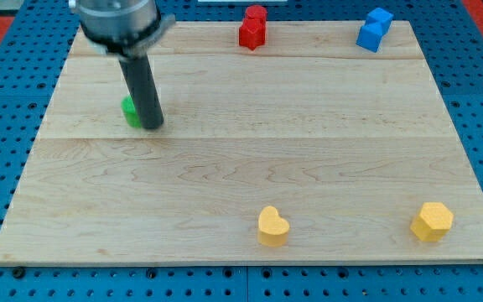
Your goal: Push the green circle to the bottom right of the green star
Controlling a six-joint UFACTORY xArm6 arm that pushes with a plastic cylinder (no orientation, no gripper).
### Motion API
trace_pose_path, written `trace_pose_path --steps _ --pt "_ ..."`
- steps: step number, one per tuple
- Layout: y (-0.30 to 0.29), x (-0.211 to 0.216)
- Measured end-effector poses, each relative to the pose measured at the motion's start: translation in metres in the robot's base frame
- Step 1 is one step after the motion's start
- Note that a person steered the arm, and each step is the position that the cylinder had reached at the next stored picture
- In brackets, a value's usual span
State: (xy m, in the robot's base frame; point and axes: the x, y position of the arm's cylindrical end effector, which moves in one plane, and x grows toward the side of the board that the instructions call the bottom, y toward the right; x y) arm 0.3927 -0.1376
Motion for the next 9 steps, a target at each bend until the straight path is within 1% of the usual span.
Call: trace_pose_path --steps 1,2,3,4,5,6,7,8,9 --pt "-0.029 -0.075" --pt "-0.03 -0.099" --pt "-0.03 -0.048" --pt "-0.035 -0.007" --pt "-0.067 -0.01" --pt "-0.074 -0.058" --pt "-0.074 -0.093" --pt "-0.077 -0.082" --pt "-0.08 -0.08"
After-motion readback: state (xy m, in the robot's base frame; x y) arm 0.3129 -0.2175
